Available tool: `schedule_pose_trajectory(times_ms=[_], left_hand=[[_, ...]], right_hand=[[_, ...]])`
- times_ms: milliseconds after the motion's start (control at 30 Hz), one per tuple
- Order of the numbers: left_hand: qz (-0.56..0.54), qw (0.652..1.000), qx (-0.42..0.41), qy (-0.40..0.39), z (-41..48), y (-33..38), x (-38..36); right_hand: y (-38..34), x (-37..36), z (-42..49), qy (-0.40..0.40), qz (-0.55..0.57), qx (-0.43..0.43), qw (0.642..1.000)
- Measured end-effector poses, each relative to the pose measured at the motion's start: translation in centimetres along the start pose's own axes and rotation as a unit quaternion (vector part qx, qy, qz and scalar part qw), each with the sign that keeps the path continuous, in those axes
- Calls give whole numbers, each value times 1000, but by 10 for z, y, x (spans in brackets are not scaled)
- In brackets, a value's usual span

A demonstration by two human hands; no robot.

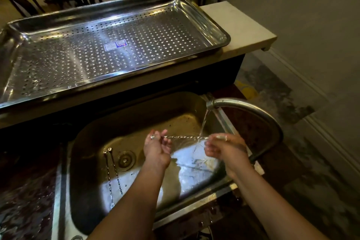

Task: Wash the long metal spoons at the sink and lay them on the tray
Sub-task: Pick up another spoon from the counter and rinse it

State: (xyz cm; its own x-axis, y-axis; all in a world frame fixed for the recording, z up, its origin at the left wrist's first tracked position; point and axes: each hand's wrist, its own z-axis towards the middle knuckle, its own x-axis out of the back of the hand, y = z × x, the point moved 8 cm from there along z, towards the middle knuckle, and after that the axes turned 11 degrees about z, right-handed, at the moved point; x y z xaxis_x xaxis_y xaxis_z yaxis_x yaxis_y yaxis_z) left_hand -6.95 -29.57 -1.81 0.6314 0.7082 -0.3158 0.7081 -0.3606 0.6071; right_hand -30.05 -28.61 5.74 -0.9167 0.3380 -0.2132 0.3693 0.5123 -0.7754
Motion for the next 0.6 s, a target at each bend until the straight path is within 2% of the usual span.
schedule_pose_trajectory(times_ms=[100, 200, 267, 300, 333, 400, 433, 500, 600], left_hand=[[71, 997, -21, -3, 0, 5, -7], [158, 983, -76, -51, -11, 9, -38], [234, 958, -131, -99, -25, 8, -67], [272, 942, -156, -122, -34, 5, -81], [302, 926, -174, -143, -43, 1, -94], [334, 905, -195, -177, -59, -7, -114], [338, 900, -201, -187, -65, -8, -121], [346, 894, -205, -197, -70, -4, -129], [353, 883, -207, -228, -75, 8, -134]], right_hand=[[14, 3, -5, -72, -224, -15, 972], [24, -6, 1, -134, -387, 40, 911], [30, -20, 10, -143, -452, 84, 877], [33, -26, 14, -140, -450, 93, 877], [36, -31, 18, -132, -401, 77, 903], [39, -36, 25, -98, -235, 21, 967], [39, -36, 27, -73, -161, -3, 984], [35, -37, 28, -52, -118, -24, 991], [18, -44, 19, -93, -140, 20, 986]])
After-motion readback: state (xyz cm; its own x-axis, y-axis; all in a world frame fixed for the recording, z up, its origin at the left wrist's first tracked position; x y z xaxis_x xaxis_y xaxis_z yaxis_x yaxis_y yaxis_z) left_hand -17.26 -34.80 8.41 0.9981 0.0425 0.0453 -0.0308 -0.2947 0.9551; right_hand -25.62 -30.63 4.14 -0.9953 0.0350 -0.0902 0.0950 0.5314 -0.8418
